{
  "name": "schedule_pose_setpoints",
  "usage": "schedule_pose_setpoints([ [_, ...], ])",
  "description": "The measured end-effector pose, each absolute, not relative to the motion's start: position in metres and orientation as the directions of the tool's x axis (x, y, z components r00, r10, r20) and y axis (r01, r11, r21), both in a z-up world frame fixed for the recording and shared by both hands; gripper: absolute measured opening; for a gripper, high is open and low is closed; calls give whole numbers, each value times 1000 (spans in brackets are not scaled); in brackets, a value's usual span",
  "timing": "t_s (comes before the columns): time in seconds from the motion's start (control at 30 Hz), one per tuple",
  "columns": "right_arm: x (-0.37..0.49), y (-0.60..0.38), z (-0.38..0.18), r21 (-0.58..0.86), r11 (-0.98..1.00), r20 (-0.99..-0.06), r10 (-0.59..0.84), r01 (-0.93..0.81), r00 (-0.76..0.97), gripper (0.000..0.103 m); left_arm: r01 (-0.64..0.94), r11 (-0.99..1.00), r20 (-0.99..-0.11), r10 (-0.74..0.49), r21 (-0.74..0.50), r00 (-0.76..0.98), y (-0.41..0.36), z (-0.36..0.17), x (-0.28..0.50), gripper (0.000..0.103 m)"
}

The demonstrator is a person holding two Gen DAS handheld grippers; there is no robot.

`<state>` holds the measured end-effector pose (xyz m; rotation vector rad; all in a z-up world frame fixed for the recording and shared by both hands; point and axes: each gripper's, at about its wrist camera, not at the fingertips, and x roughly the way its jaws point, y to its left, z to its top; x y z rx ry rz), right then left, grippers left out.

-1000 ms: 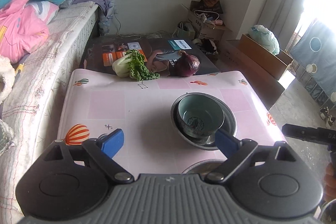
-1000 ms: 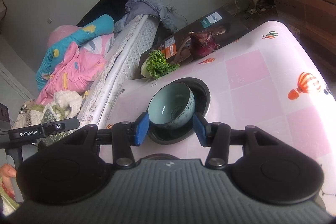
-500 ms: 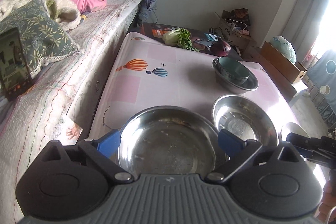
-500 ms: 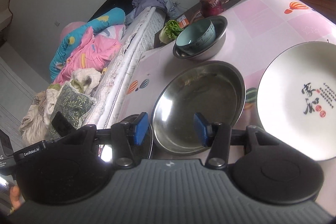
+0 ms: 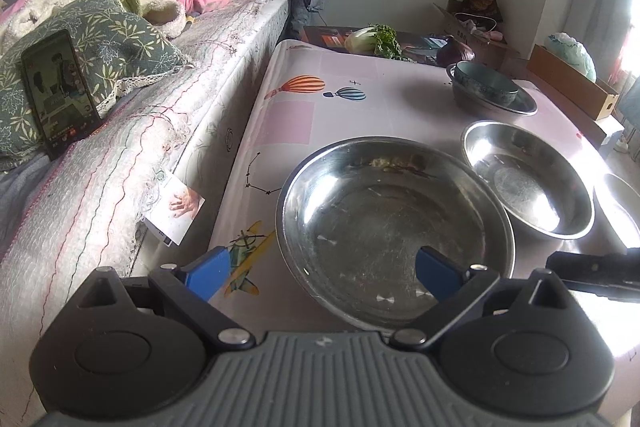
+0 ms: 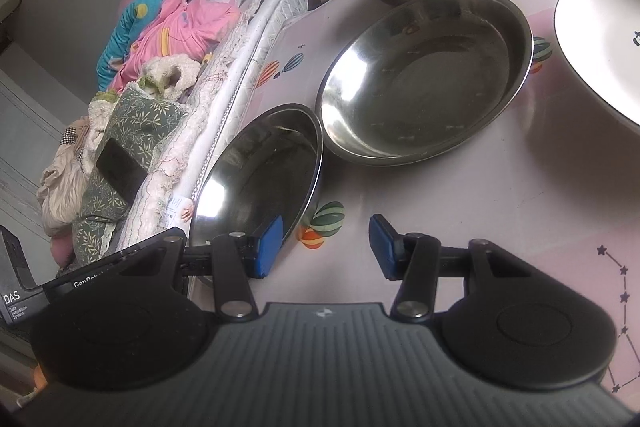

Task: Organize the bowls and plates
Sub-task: 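Move both tools to the rim of an empty steel bowl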

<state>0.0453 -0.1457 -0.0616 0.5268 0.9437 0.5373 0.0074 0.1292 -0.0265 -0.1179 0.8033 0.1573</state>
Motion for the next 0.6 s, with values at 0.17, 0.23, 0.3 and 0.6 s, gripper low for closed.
schedule_pose_setpoints([
  [0.17,56,-138,-66,640,746,-606,639,-186,474,47,-169,985,-727,97,-26,679,129,-34,18,100],
  [0.23,61,-137,-67,646,740,-601,643,-185,475,47,-168,985,-731,87,-38,677,131,-36,22,100],
  [0.3,66,-133,-68,646,739,-598,645,-191,475,47,-174,983,-737,78,-55,672,134,-39,26,100],
  [0.6,93,-117,-76,630,748,-608,642,-209,467,44,-206,978,-772,107,-32,627,140,-50,45,79],
])
